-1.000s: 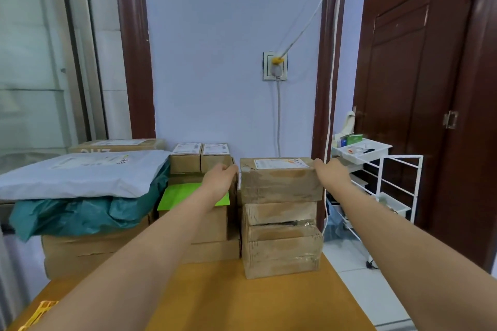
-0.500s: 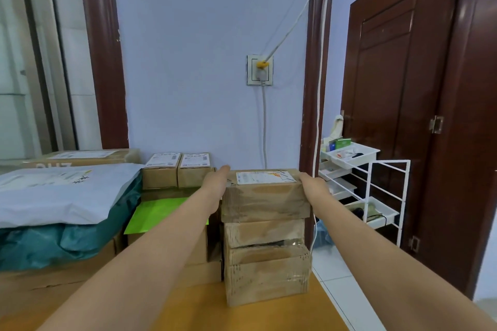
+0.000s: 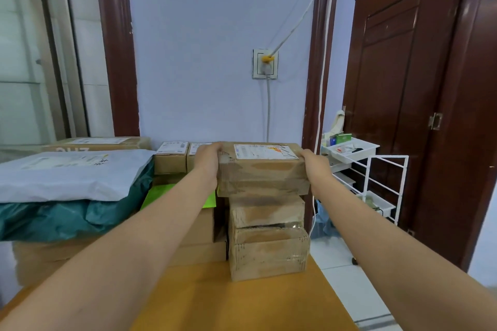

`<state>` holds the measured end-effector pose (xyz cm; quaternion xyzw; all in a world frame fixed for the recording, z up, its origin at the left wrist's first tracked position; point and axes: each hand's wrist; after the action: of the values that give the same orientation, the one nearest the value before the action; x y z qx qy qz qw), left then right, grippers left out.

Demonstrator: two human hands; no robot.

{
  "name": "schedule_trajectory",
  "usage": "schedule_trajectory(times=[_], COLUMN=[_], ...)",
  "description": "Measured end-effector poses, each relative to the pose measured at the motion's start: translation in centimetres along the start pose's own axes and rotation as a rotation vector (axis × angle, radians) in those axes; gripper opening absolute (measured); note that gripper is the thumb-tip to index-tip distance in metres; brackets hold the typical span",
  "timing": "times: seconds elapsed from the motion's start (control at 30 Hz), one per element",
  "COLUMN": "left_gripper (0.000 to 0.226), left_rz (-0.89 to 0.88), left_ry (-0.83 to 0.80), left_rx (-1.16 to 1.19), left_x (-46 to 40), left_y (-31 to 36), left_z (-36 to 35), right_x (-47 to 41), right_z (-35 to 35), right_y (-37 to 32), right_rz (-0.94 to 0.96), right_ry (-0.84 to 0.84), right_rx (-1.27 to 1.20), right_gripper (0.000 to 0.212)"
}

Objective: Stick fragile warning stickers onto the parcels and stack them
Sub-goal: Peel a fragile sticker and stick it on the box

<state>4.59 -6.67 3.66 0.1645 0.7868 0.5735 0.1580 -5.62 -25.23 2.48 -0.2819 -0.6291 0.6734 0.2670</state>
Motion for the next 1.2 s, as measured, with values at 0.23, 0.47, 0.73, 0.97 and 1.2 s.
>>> schedule_trajectory(times=[0.23,0.47,0.73,0.97,1.2], left_gripper=[0.036,0.03,0.01,0.031,0.056], left_rz=[-0.027,-0.02,0.047,0.235,0.158], left_ry=[0.024,0.056,0.157,0.192,0.095], left_rx=[0.122,0.176,0.107,0.113,0.111], left_x=[3.9,8.8,12.8,15.2,15.3], left_y=[-0.4,-2.9,-10.2,-17.7,-20.7], left_z=[2.5,6.9,12.7,16.1,18.6], right_x=[4.3,10.2,14.8,17.7,19.2], right_z=[-1.0,-2.6,-5.2,-7.0,-8.5], right_y=[1.0,3.5,13.7,20.1,22.8], right_rz=[0.043,0.109,-0.013,-0.129,-0.031], right_ry=[-0.011,-0.052,-0.102,-0.088,-0.049], right_rx=[-0.022,0.076,0.12,0.077,0.009], right_gripper=[0.024,0.029,0.034,0.035,0.035])
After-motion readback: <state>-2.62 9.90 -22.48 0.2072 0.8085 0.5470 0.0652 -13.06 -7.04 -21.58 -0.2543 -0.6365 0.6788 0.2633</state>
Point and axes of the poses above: each hand's wrist, its own x-axis away from the middle knuckle, its own z-axis out of the back of the hand, y = z × x, and after that the axes turned 9 degrees about -y, right-handed
